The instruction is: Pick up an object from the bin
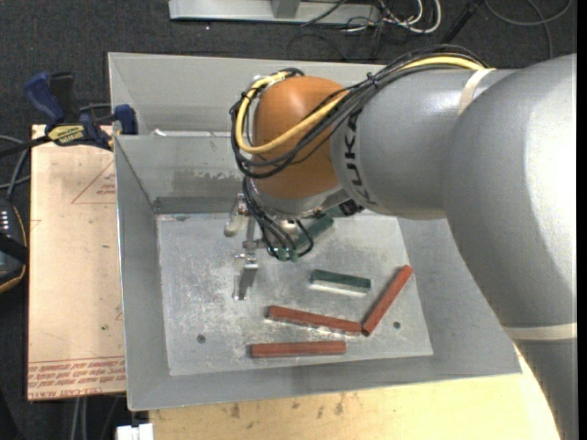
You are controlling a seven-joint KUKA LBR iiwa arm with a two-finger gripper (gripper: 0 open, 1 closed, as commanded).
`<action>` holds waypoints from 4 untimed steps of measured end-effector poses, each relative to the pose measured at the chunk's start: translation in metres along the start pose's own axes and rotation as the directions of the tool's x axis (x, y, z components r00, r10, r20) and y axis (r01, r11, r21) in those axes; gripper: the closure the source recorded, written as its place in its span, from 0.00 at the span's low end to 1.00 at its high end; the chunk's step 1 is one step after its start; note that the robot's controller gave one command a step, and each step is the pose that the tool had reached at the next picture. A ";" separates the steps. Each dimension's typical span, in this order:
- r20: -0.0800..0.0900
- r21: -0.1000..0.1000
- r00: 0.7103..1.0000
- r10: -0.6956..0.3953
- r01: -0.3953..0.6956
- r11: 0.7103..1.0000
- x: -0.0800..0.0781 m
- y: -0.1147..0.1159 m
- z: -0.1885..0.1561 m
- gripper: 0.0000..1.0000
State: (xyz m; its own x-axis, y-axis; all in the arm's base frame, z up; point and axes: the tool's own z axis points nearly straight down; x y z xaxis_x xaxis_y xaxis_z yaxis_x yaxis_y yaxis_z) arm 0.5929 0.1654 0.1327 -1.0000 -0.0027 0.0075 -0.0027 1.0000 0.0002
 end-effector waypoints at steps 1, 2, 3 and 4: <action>0.008 -0.001 1.000 0.003 -0.003 1.000 -0.002 -0.001 -0.005 0.00; 0.025 -0.012 0.999 0.020 -0.020 1.000 0.069 -0.061 0.057 0.00; 0.040 -0.019 0.999 0.014 -0.013 1.000 0.073 -0.063 0.055 0.00; 0.021 -0.001 0.996 -0.082 0.082 0.997 0.097 -0.110 0.031 0.00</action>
Offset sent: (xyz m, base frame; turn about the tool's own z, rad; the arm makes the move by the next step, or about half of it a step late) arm -0.0740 -0.0657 -0.0627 0.0137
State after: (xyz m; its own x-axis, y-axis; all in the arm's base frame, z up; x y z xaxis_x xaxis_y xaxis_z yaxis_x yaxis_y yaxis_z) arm 0.4960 0.0554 0.1025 -0.9963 -0.0851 -0.0139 -0.0851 0.9964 0.0019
